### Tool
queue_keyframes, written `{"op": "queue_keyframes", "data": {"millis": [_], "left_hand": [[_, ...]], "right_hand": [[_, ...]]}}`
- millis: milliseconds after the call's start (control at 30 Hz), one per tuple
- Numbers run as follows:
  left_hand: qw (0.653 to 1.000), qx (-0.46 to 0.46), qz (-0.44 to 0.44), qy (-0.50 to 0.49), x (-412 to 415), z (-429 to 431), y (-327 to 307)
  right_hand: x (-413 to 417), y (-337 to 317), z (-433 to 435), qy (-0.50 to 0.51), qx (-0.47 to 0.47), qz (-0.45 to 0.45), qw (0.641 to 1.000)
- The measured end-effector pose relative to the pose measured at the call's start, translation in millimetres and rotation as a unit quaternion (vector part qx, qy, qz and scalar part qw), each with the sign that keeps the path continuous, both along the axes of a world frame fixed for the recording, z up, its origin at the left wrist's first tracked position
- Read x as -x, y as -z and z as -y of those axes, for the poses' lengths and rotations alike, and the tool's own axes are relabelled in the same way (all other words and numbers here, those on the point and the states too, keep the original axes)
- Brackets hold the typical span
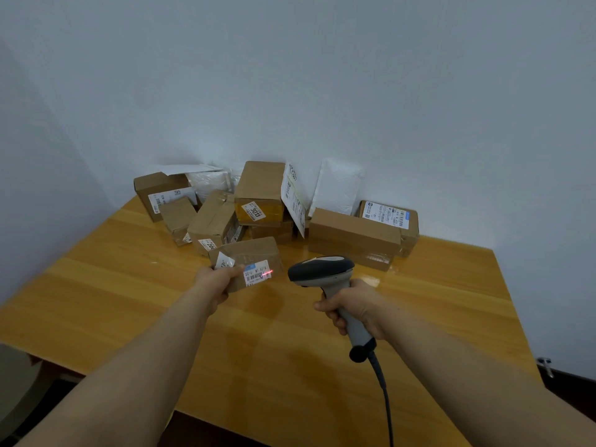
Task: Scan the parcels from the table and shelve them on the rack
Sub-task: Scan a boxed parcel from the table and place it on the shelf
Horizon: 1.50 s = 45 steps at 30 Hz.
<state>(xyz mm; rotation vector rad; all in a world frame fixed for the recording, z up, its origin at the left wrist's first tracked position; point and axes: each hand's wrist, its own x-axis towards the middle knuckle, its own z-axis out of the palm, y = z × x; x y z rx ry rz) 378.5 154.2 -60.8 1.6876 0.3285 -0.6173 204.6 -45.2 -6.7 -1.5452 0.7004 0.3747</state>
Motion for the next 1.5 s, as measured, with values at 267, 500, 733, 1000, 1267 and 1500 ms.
{"op": "queue_keyframes", "data": {"millis": [267,500,733,1000,1267,1500], "left_hand": [[1.0,-0.002,-0.002,-0.002,-4.8,-5.2,1.4],[1.0,-0.009,-0.001,0.001,-9.7,-8.2,0.8],[1.0,-0.011,0.003,-0.008,-9.5,-13.5,-1.3],[1.0,0.008,0.01,-0.014,38.4,-38.7,-21.8],[0.994,0.042,0.02,-0.104,172.1,-109.6,-37.2],[0.981,0.09,0.029,-0.172,315.9,-214.0,-54.6]], "right_hand": [[-4.6,-2.3,-6.7,0.006,-0.008,0.005,1.0],[-5.4,-3.8,-11.5,0.007,-0.006,0.001,1.0],[-7.0,-7.9,-12.3,-0.006,-0.009,0.002,1.0],[22.0,-13.9,-29.2,0.025,0.018,0.063,0.998],[81.9,-9.8,-68.5,0.083,-0.041,0.114,0.989],[131.5,-17.2,-166.7,-0.036,-0.126,0.135,0.982]]}}
